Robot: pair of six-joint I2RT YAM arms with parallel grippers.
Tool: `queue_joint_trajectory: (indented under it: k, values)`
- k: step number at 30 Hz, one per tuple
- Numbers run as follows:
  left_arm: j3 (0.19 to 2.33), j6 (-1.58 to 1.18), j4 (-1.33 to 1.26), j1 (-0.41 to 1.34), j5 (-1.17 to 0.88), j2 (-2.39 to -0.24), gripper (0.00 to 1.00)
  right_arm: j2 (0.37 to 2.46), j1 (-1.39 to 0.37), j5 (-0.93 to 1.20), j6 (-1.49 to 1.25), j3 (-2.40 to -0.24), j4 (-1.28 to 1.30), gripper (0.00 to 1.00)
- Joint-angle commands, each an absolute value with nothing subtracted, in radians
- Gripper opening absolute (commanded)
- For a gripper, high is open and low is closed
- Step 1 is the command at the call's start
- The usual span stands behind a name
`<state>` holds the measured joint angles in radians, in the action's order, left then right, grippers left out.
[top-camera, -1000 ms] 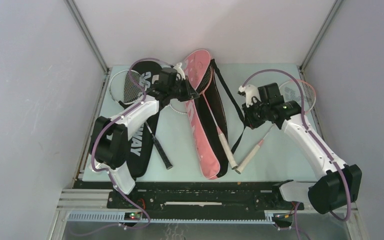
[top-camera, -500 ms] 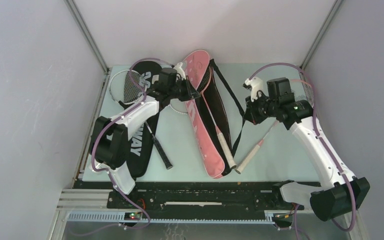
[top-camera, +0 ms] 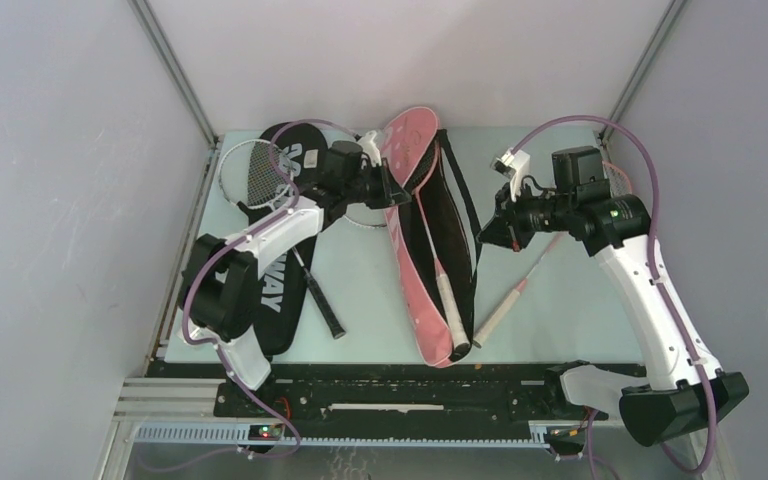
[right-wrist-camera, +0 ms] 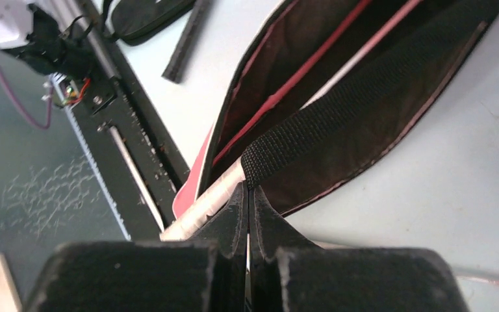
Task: Pack up the badminton gear
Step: Adjust the racket bag.
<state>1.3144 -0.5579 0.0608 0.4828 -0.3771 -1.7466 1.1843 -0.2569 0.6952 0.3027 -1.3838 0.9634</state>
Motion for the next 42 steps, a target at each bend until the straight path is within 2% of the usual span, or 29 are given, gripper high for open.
queue_joint_trajectory:
  k: [1, 9, 18, 25, 37, 42]
  values:
    - [1.28, -0.563, 0.012, 0.483, -0.396, -1.68, 0.0, 1.167, -0.264, 0.865, 0.411, -1.443, 1.06, 0.0]
    - [1.278, -0.62, 0.004, 0.477, -0.426, -1.673, 0.0, 1.174, -0.27, 1.044, 0.495, -1.451, 1.165, 0.0]
    - [1.259, -0.623, -0.037, 0.469, -0.448, -1.672, 0.0, 1.209, -0.234, 1.145, 0.454, -1.466, 1.108, 0.0]
    - [1.24, -0.673, -0.054, 0.435, -0.451, -1.66, 0.0, 1.241, -0.173, 1.057, 0.527, -1.39, 1.101, 0.0]
    - [1.221, -0.748, -0.087, 0.387, -0.485, -1.654, 0.0, 1.228, -0.056, 0.717, 0.543, -1.281, 1.057, 0.0]
    - [1.227, -0.714, -0.08, 0.389, -0.493, -1.658, 0.0, 1.189, -0.045, 0.715, 0.49, -1.283, 1.012, 0.0]
